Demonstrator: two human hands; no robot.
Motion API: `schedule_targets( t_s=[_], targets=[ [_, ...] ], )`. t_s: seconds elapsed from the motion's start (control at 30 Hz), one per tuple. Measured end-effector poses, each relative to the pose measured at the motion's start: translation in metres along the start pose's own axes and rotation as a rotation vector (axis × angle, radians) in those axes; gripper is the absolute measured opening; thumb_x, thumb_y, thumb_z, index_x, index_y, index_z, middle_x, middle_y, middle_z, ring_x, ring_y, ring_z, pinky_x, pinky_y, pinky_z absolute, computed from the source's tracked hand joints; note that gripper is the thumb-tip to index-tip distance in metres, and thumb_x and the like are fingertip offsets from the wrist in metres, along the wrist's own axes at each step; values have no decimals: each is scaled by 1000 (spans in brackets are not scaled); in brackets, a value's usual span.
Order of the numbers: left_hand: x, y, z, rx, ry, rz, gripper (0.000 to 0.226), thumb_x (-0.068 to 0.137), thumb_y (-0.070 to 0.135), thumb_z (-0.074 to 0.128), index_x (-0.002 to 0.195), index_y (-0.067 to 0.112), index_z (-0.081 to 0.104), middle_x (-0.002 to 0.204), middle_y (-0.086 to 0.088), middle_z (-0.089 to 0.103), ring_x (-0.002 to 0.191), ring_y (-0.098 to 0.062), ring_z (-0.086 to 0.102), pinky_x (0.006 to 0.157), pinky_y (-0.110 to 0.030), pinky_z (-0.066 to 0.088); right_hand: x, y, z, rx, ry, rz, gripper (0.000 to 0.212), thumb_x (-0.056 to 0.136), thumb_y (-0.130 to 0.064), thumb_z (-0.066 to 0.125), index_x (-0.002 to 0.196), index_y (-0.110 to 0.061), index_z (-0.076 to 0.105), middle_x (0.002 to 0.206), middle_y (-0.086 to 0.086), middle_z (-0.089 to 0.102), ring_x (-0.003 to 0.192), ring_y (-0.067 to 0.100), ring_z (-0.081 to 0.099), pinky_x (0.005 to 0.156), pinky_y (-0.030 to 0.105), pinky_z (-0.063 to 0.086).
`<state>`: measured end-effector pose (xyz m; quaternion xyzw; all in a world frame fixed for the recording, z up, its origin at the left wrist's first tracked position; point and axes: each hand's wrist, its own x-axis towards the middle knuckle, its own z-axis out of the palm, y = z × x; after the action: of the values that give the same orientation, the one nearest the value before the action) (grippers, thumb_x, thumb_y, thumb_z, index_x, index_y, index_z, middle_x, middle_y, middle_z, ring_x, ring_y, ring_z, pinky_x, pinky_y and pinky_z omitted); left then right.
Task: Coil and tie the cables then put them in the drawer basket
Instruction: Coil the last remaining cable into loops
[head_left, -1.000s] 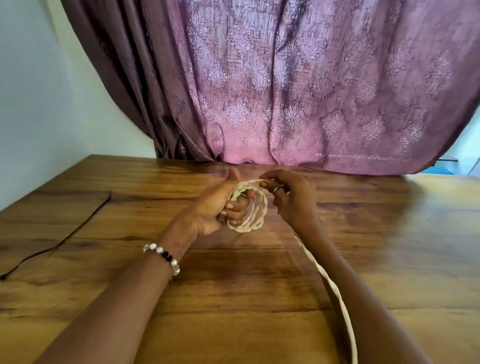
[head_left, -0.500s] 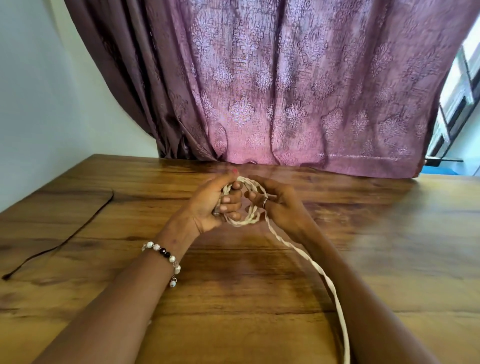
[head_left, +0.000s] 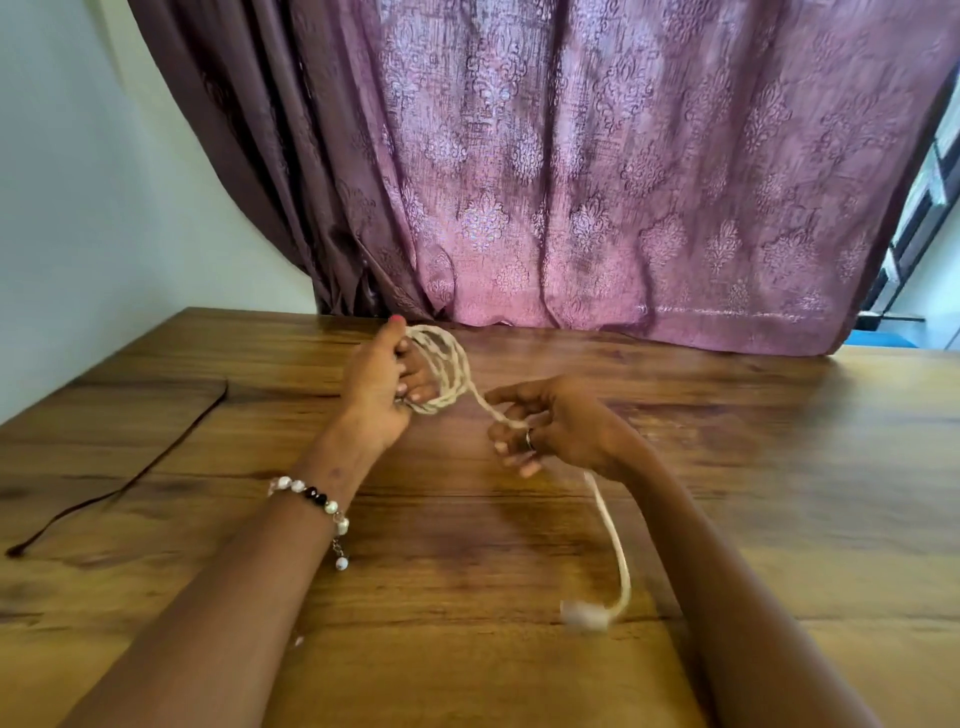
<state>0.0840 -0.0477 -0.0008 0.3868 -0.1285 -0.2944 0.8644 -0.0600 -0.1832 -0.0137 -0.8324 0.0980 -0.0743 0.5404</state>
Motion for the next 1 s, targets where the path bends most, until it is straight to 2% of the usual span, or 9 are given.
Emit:
schedule_targets(
  t_s=[0.07,0.17,0.27,0.4,0.53,0.6,0.73,0.83,1.0],
  targets=[
    [4,7,-7,-89,61,60,42,102,33,37,63,19,32,31,8,22,21,-4,18,31,-7,18,-3,0,-4,-312,-17,-82,61,81,22,46,128,-17,54,81,7,70,60,12,67,56,25,57],
    [7,12,-11,-119,111,123,42,102,37,38,64,18,34,34,7,23,24,-6,19,33,-9,21,-1,-2,-6,-666,161,-349,42,89,4,54,129,-7,57,78,7,71,54,-10,60,60,6,45],
    [4,5,-4,-52,132,176,45,101,43,38,64,17,37,37,6,29,28,-8,23,37,-12,25,-4,-6,-1,-971,196,-485,42,94,-33,54,131,-12,56,96,12,73,83,22,70,70,34,54],
    [-5,-10,12,100,79,233,42,101,38,38,67,13,40,42,3,41,32,-9,34,39,-16,35,-9,-14,18,-1273,177,-498,39,99,-43,36,115,-14,57,106,9,69,95,35,63,65,37,45],
    [-16,-19,15,342,-57,175,38,102,35,35,86,5,53,57,-4,66,49,-16,64,43,-24,50,-10,-15,21,-1235,245,-605,34,99,-39,38,108,-14,60,102,8,69,84,37,65,57,36,40],
    [-22,-21,16,455,-144,116,38,102,34,35,97,2,54,64,-4,70,55,-15,67,43,-24,50,-11,-13,17,-1145,331,-699,37,94,-43,38,99,-16,64,90,6,71,67,34,66,47,32,41],
    [-29,-24,16,666,-334,109,41,100,35,36,80,3,51,54,-2,59,41,-15,55,43,-24,43,-12,-14,6,-866,371,-697,39,82,-49,53,86,-15,71,71,1,65,60,20,61,49,32,45],
    [-33,-24,18,753,-380,48,41,101,33,36,81,1,52,52,-10,53,34,-14,47,36,-18,38,-12,-19,-3,-635,426,-590,32,68,-36,77,89,-14,69,59,-10,59,50,1,51,51,26,40],
    [-28,-20,13,490,-399,-56,43,99,36,37,71,4,47,41,-2,34,27,-6,23,37,-17,32,-22,-21,-25,-356,267,-423,29,68,-13,82,94,-6,72,65,6,69,44,14,57,50,28,48]
  ],
)
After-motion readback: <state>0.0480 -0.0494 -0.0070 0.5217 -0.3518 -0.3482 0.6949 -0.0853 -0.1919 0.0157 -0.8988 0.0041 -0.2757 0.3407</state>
